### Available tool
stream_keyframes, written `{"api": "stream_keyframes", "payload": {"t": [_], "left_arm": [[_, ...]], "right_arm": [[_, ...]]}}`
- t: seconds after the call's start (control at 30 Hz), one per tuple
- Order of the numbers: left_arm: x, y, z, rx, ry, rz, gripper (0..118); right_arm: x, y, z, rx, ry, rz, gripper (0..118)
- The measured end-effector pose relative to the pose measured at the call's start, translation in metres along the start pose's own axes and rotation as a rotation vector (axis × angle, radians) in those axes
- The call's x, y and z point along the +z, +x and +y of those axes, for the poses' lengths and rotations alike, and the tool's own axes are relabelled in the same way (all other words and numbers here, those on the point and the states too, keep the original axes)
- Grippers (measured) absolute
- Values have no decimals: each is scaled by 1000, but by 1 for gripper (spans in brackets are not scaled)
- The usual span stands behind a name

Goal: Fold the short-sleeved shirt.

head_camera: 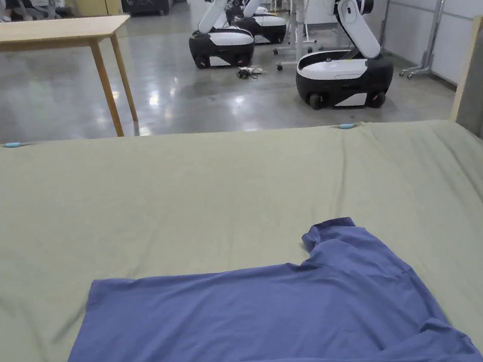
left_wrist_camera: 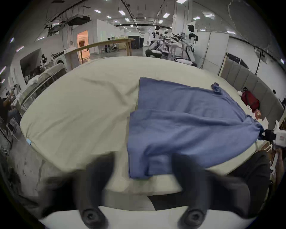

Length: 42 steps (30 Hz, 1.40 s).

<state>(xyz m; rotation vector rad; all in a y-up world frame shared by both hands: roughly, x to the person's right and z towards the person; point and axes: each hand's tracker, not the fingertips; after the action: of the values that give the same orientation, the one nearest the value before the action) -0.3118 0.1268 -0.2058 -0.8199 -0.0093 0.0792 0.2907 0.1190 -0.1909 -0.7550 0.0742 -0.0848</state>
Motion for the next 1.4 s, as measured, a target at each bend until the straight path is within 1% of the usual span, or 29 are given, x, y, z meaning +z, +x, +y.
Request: {"api": "stream_keyframes", "payload": {"t": [0.03,0.07,0.1,0.17,0.27,0.3,0.33,0.4,0.43,0.47,0.5,0.53,0.57,0.6,0.63,0.7,0.77,0.9,0.93,0.97,1.0,1.03,1.07,1.1,1.17,1.27,1.33,1.37,1.4], "left_arm": [[10,1,3,-8,44,-18,112],[23,3,9,-19,121,-14,113],[32,7,15,-23,167,-15,113],[46,16,32,-29,286,-51,113],[60,43,55,-50,477,-114,113],[60,52,62,-61,514,-106,113],[59,62,70,-78,544,-83,112],[49,75,79,-121,575,3,111],[45,79,82,-142,592,22,105],[40,82,83,-165,610,22,79],[35,84,86,-180,601,41,43],[28,85,87,-200,569,49,2],[21,84,91,-217,517,51,0],[15,82,92,-211,480,74,0],[14,80,94,-215,512,51,0],[-2,69,103,-208,385,46,0],[-19,58,112,-218,327,69,0],[-77,34,144,-207,176,99,0],[-90,32,152,-197,154,85,12],[-106,26,164,-178,110,69,48],[-123,21,174,-164,90,57,86],[-141,17,184,-154,51,58,114],[-153,22,191,-159,43,95,117],[-166,22,201,-175,56,105,115],[-200,16,216,-174,-19,145,115],[-238,19,229,-162,-74,178,113],[-251,26,228,-195,-94,186,106],[-259,31,225,-237,-137,190,98],[-263,35,220,-280,-162,186,94]], "right_arm": [[9,-4,7,23,45,-22,43],[18,-10,16,61,90,-36,69],[26,-15,25,86,128,-34,74],[42,-35,47,120,268,-35,74],[49,-67,74,139,424,-45,74],[47,-76,80,146,472,-41,74],[43,-87,84,158,533,-74,74],[34,-100,88,178,597,-149,73],[30,-104,91,185,601,-151,73],[26,-106,92,176,587,-135,69],[21,-105,93,163,589,-121,49],[18,-105,94,138,567,-86,18],[14,-106,96,127,548,-93,5],[10,-107,95,117,550,-129,4],[10,-105,94,117,554,-127,5],[8,-101,96,80,532,-79,4],[3,-98,100,79,528,-87,4],[-10,-92,108,53,499,-70,4],[-13,-91,109,51,492,-70,4],[-16,-90,110,50,487,-73,4],[-18,-88,110,50,483,-72,4],[-23,-86,113,52,473,-72,4],[-26,-84,114,53,463,-79,4],[-27,-82,115,54,457,-80,4],[-31,-77,119,56,431,-94,4],[-38,-65,124,53,397,-115,4],[-43,-56,129,58,361,-136,4],[-47,-50,134,59,338,-141,4],[-53,-43,141,53,312,-146,4]]}}
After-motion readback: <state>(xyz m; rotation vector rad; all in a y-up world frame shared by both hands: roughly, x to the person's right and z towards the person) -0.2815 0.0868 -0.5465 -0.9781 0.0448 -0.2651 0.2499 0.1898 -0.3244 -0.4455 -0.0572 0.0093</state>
